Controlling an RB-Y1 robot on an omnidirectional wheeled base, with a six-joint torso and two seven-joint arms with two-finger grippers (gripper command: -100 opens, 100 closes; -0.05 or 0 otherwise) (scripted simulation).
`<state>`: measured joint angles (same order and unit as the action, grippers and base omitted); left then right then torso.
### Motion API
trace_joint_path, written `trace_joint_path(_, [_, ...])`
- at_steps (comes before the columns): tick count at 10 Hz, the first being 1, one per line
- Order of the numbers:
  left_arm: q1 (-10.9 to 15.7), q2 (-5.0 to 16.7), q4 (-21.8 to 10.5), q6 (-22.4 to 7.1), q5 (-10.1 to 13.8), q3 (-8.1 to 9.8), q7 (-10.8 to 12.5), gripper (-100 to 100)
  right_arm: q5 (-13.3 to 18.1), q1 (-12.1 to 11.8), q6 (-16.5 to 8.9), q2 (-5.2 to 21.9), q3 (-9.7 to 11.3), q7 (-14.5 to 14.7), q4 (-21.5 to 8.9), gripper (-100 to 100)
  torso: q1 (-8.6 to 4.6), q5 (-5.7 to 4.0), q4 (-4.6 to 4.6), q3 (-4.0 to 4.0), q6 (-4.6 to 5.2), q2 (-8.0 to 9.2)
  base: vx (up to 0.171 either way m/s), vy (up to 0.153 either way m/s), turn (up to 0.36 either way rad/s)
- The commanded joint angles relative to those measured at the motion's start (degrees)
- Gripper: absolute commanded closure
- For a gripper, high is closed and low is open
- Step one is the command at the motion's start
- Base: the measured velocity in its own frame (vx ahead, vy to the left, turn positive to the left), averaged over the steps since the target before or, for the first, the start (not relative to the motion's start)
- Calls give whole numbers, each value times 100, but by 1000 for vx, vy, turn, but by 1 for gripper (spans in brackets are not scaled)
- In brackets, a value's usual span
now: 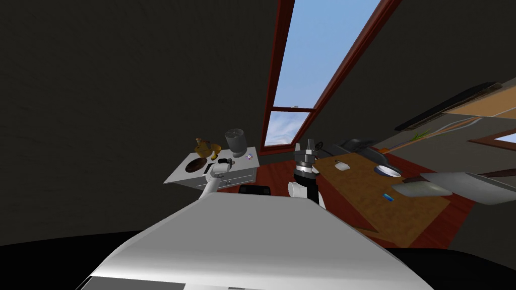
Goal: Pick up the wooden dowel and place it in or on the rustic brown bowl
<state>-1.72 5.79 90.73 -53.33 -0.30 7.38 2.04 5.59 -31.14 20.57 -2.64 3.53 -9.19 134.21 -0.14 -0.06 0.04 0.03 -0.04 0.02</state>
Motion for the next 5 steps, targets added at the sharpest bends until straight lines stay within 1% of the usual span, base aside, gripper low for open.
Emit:
trace_joint_path(1, [0, 0, 0, 0, 0, 0, 0, 100, 0, 0, 0, 0, 0, 0, 0, 0, 0, 0, 0, 0, 0, 0, -1, -14, 18])
trace_joint_path(2, [-4, -1, 8, -13, 4, -3, -6, 0, 0, 0, 0, 0, 0, 0, 0, 0, 4, 0, 0, -1, 3, -2, 0, 0, 0])
trace_joint_path(3, [226, 34, 176, -29, -22, 30, -10, 100, 0, 0, 0, 0, 0, 0, 0, 0, 8, 1, 0, -1, 3, -3, -106, 34, 30])
trace_joint_path(4, [325, 42, 230, -58, -36, 46, -15, 100, 0, 1, 0, 0, 0, 0, 0, 0, 20, -2, 11, 17, 3, 26, -232, 68, 8])
trace_joint_path(5, [429, 48, 280, -97, -50, 63, -20, 100, 0, 3, 0, 0, 0, 0, 0, 0, 33, 0, 19, 43, 0, 73, -219, 128, -3])
